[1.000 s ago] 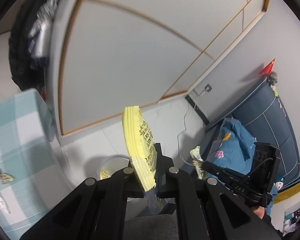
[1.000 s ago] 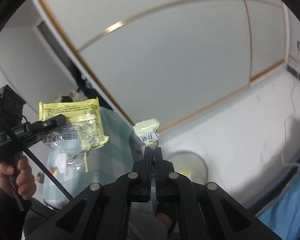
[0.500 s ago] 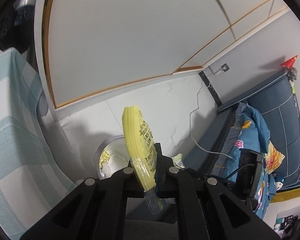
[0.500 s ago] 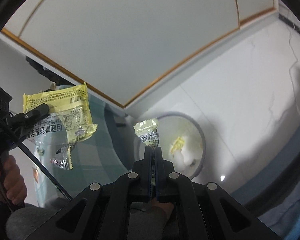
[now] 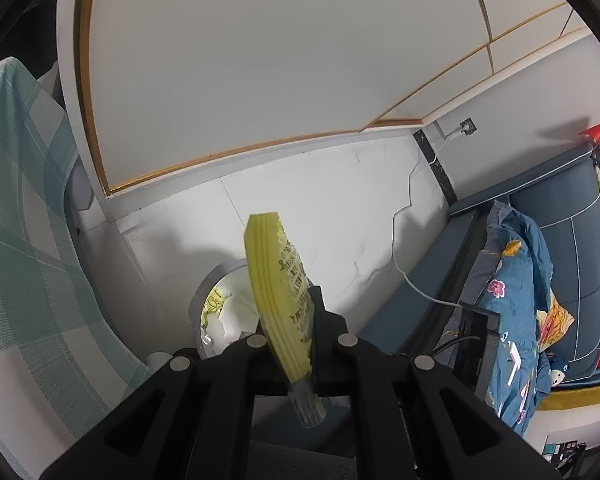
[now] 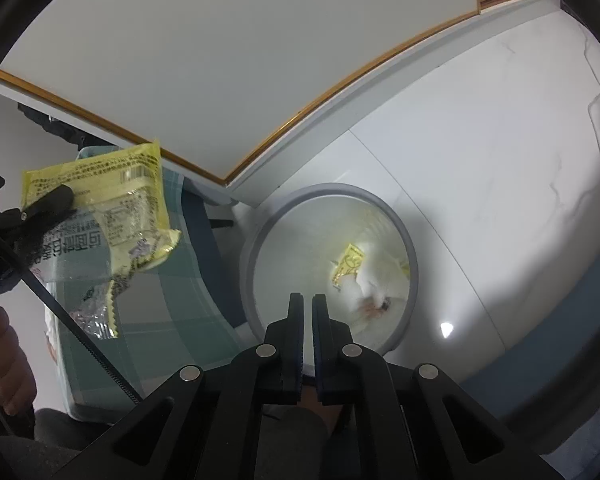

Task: Collect trash
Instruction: 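Open the right gripper over the white bin to drop the cream wrapper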

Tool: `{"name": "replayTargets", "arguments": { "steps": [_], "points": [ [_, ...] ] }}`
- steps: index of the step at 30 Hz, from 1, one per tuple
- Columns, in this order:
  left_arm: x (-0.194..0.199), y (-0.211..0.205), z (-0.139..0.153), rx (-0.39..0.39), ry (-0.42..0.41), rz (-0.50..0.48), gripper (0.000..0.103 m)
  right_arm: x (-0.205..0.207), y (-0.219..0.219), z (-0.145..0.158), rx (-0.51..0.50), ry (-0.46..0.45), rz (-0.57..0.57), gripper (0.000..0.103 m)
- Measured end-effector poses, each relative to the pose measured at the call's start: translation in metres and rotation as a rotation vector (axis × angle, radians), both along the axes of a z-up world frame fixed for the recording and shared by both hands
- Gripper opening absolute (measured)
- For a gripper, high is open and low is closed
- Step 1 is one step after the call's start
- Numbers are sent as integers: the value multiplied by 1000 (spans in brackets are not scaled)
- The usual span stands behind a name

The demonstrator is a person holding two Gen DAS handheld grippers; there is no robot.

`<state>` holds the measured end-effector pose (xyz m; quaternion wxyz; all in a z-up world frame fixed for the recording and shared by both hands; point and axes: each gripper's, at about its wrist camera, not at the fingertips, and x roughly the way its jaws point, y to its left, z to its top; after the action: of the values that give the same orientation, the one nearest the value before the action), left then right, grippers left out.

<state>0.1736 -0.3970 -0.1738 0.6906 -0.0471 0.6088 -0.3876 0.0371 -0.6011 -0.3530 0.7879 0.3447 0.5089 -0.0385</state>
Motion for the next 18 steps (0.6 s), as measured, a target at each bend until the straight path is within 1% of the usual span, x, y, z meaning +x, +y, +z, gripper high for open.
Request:
{"name": "replayTargets", "arguments": {
  "steps": [3,6,8,9,10,11,13,16,18],
  "points": [
    [0,-3,-5,7,13,-7,2,-3,-3,6,-5,-12,-13,6],
    [-1,-7,-11,18,29,-20,2,-9,-8,13,-28,-17,-38,16],
    [-2,-10,-13,23,35,-33,2,-17,-12,20,-46,-27,-59,33],
    [-4,-11,-13,27,36,-43,2,-22,-16,24,-57,-34,-77,37],
    [-4,-14,-14,33,38,-52,2,-25,-18,26,-62,-38,-88,44],
    [-5,-15,-15,38,44,-59,2,-28,-20,29,-66,-43,-99,48],
    [-6,-18,-18,46,63,-72,2,-35,-24,35,-70,-54,-117,49],
    [-8,-25,-23,64,74,-99,2,-40,-27,43,-84,-60,-137,58],
    [-10,-28,-26,76,79,-113,2,-42,-29,49,-86,-71,-151,59]
  ]
}}
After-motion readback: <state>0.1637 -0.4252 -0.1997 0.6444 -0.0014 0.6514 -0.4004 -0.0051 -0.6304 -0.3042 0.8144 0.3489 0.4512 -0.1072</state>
